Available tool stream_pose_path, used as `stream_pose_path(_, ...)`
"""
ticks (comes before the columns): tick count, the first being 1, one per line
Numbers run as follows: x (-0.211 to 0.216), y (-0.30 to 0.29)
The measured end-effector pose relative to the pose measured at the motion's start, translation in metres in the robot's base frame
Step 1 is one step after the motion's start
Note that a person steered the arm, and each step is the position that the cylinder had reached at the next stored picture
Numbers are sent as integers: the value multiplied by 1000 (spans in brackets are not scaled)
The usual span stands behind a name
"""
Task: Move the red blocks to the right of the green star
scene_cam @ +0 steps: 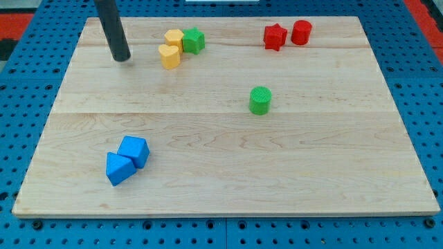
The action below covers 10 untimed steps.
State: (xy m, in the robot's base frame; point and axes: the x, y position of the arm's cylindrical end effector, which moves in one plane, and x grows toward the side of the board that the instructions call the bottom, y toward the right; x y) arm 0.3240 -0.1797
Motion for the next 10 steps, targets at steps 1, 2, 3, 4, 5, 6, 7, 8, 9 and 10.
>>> stream_pose_path(1, 2, 12)
stream_pose_path(2, 17, 53)
stream_pose_path(3, 2, 75)
stream_pose_path(4, -21, 102)
stream_pose_path(5, 28, 165)
stream_pose_path(6, 11, 249)
stream_pose_path(7, -14, 349)
stream_pose_path(8, -54, 379)
stream_pose_path(9, -96, 378)
stream_pose_path(10, -66, 339)
